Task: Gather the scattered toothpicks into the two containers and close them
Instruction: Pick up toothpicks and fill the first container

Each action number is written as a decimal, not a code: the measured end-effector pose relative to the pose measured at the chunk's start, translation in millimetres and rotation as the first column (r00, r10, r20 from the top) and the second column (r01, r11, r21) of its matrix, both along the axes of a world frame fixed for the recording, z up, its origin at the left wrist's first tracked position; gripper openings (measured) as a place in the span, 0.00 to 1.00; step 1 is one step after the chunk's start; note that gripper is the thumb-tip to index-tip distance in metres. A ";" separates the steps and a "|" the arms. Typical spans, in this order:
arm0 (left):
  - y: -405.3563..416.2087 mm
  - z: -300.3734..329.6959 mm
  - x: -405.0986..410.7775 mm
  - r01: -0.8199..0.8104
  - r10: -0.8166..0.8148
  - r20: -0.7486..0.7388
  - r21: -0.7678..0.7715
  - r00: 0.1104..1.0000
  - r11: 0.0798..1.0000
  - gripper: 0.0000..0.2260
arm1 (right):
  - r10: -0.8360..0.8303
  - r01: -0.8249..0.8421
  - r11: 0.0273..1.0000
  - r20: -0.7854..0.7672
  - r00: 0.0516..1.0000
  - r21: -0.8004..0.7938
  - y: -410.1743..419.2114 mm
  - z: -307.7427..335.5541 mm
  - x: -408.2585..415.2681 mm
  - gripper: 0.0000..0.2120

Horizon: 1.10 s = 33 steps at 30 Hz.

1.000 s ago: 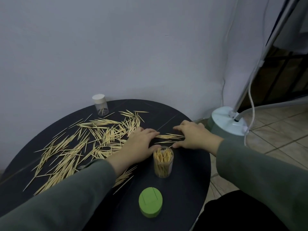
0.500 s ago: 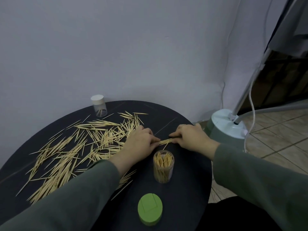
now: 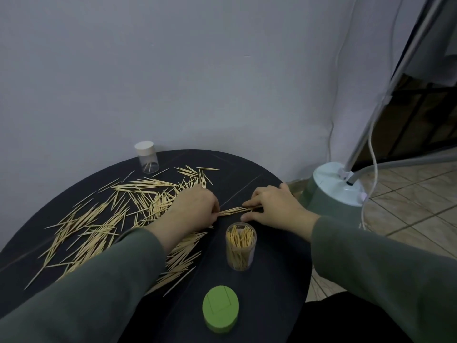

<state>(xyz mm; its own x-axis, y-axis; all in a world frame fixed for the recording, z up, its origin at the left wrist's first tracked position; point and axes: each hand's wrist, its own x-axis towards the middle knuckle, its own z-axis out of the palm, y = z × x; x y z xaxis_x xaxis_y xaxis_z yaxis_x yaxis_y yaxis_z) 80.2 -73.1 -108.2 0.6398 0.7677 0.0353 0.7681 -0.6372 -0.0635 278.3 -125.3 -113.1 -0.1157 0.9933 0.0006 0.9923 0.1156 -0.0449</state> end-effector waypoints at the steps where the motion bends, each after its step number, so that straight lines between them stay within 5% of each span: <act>1: -1.7 -0.5 0.9 0.006 -0.006 -0.003 0.003 1.000 1.000 0.14 | -0.002 0.002 1.000 -0.014 1.000 0.010 0.9 -0.1 0.2 0.23; 6: -7.7 -6.4 7.7 0.015 -0.015 0.026 0.019 1.000 1.000 0.16 | 0.011 -0.010 0.999 -0.013 1.000 0.039 2.2 0.9 5.8 0.16; 21: -11.9 -9.0 12.4 -0.008 0.006 0.035 0.053 0.999 0.999 0.15 | 0.052 -0.048 0.998 0.126 0.991 -0.039 -4.8 12.1 21.5 0.22; 28: -13.7 -7.0 13.9 -0.014 0.012 0.040 0.064 0.999 0.998 0.14 | 0.013 -0.013 1.000 -0.004 1.000 -0.023 -3.0 10.8 18.8 0.09; 33: -16.5 -4.3 15.5 -0.022 0.018 0.046 0.083 0.999 0.996 0.13 | 0.025 -0.025 1.000 0.051 0.998 0.006 -1.0 8.0 11.0 0.04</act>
<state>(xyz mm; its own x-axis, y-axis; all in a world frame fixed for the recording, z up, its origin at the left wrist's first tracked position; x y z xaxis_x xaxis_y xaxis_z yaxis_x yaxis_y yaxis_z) 95.7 -89.6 -112.5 0.6205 0.7736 0.1283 0.7840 -0.6154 -0.0813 289.3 -126.3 -105.1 -0.1407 0.9901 0.0003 0.9900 0.1407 0.0066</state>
